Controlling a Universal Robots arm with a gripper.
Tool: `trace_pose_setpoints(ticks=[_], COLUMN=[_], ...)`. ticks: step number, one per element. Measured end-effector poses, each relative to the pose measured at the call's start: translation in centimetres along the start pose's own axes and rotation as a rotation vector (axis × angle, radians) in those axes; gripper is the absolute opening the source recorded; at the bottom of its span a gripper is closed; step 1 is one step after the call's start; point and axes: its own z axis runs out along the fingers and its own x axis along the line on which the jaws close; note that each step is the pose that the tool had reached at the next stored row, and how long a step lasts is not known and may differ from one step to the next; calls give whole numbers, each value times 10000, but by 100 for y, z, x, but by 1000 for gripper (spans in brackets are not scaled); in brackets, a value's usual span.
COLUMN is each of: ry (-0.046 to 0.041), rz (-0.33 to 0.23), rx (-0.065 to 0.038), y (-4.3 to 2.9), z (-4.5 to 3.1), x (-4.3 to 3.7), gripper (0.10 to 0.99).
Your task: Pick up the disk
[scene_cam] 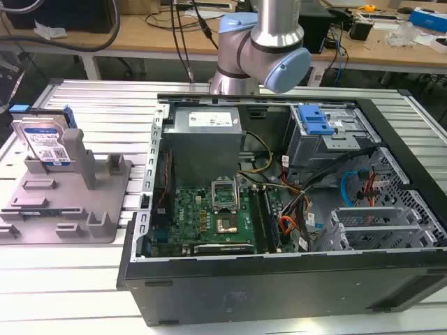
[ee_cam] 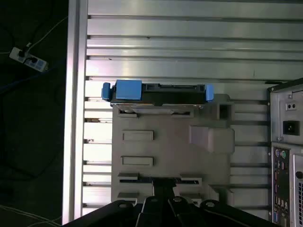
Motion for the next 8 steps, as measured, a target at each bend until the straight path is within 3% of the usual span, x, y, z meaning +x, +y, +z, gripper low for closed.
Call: trace_pose_setpoints(ticks=[8], ry=[0], rz=[-12], rx=[0], y=[0], z=[0], x=[0], gripper=[106])
